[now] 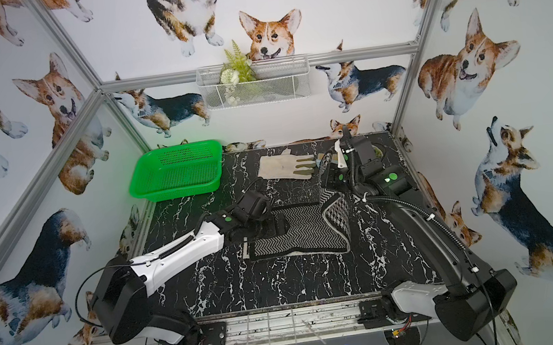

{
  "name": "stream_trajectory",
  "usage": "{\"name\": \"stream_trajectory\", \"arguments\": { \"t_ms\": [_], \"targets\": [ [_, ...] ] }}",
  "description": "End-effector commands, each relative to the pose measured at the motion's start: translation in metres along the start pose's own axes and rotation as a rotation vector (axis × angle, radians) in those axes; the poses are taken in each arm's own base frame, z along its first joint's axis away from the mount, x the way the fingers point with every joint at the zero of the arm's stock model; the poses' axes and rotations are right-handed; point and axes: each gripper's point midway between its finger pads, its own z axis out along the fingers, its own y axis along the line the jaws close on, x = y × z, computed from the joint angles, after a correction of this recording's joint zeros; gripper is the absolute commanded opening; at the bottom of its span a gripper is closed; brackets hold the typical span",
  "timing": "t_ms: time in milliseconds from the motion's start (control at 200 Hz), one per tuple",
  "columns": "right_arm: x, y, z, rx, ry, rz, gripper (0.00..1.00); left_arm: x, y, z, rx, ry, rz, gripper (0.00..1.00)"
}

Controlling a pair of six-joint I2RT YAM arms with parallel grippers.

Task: Roll up the scarf and place it into the basket
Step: Fold the scarf at the center of the board.

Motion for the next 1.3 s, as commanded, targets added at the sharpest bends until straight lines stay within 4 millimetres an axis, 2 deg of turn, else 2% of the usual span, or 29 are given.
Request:
{"name": "stream_trajectory", "arguments": {
  "t_ms": [0, 60, 90, 170, 290, 390, 746, 956, 1026, 1116, 1296],
  "targets": [
    [-0.01, 0.017, 0.013, 0.004, -0.048, -0.014, 0.0, 0.007, 0.027, 0.001, -0.009, -0.012, -0.044, 0.99],
    [-0.006, 0.023, 0.018, 0.002, -0.042, -0.026, 0.0, 0.008, 0.039, -0.002, -0.022, -0.027, -0.05, 0.99],
    [-0.005, 0.025, 0.021, -0.001, -0.04, -0.029, 0.0, 0.018, 0.054, 0.002, -0.049, -0.011, -0.058, 0.99],
    [-0.002, 0.029, 0.03, -0.008, -0.027, -0.025, 0.0, 0.022, 0.07, 0.001, -0.064, -0.021, -0.079, 0.99],
    [0.002, 0.035, 0.036, -0.015, -0.017, -0.03, 0.0, 0.027, 0.088, 0.005, -0.071, -0.007, -0.105, 0.98],
    [0.002, 0.038, 0.039, -0.017, -0.015, -0.033, 0.0, 0.028, 0.095, 0.01, -0.06, 0.002, -0.119, 0.96],
    [0.008, 0.037, 0.044, -0.012, -0.001, -0.041, 0.0, 0.017, 0.086, 0.023, -0.018, 0.004, -0.123, 0.91],
    [0.011, 0.034, 0.048, -0.009, 0.007, -0.042, 0.0, 0.018, 0.086, 0.032, -0.016, 0.024, -0.126, 0.86],
    [0.013, 0.034, 0.051, -0.011, 0.017, -0.042, 0.0, 0.02, 0.086, 0.038, -0.012, 0.035, -0.134, 0.82],
    [0.015, 0.034, 0.054, -0.01, 0.024, -0.041, 0.0, 0.023, 0.086, 0.043, -0.005, 0.049, -0.14, 0.7],
    [0.015, 0.033, 0.056, -0.008, 0.027, -0.043, 0.0, 0.021, 0.09, 0.041, -0.022, 0.038, -0.14, 0.54]
  ]
}}
